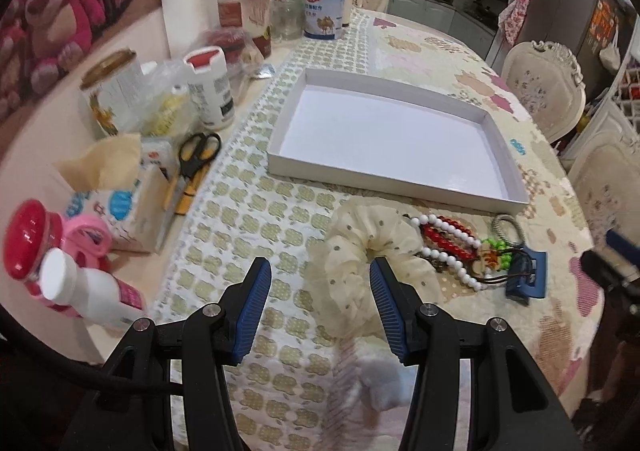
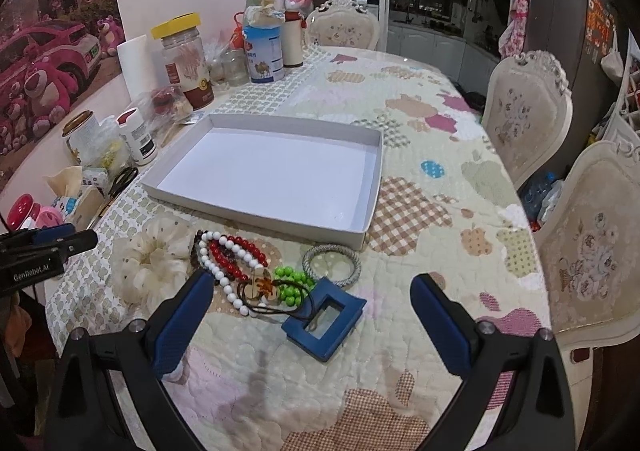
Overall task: Organize jewelry
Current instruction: 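Close left tool on cream scrunchie while right tool grasps black hair tie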
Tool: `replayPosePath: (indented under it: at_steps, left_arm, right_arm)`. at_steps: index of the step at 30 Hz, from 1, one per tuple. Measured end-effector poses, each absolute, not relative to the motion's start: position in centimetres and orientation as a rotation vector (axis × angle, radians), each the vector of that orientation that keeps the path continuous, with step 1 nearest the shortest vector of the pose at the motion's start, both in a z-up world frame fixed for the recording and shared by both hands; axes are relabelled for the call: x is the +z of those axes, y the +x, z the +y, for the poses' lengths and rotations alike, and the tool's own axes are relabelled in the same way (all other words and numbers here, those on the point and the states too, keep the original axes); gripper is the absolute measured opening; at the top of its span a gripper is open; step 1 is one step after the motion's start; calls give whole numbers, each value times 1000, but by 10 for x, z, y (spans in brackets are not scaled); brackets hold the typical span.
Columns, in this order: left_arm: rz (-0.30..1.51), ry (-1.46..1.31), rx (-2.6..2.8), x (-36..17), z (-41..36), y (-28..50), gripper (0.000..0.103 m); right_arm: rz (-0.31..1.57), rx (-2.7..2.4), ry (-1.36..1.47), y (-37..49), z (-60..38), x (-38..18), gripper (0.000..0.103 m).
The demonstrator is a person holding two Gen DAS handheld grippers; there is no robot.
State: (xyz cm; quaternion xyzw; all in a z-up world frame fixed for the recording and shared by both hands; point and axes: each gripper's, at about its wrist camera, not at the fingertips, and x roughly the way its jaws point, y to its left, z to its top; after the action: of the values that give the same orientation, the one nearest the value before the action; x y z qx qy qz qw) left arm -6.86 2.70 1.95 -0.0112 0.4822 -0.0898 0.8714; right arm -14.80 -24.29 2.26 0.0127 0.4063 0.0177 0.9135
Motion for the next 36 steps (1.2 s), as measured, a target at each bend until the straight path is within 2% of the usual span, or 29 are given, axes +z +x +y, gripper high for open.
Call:
replayPosePath:
  at_steps: [4,6,10,16,26,29,36]
  left_arm:
    - [1054,-75,-216,11,27,-61,42]
    - [1075,-93,-223,5,26,-57,42]
    - [1123,-137,-227,-9,23,-46,42]
    - [1161,-143,-215,-25,14,-32,42]
    - [1219,-110,-193,-48,4,-21,42]
    - [1224,-118,-185,-50,5,-21,34]
    - [1243,-114,-176,-53,4,-16,34]
  right_arm:
    - [859,52,31,-148,-248,12,100]
    - [870,61,32,-147,-250,7,95]
    - [906,96,48,-142,-255,-2,76]
    - [923,174,6,-127,-244,-5,65]
    - [987,285,-53,-106,-238,-25,65]
    - [1009,315,-128,-98,-226,-35,65]
    - [1054,400,-205,-70,-208,-57,65]
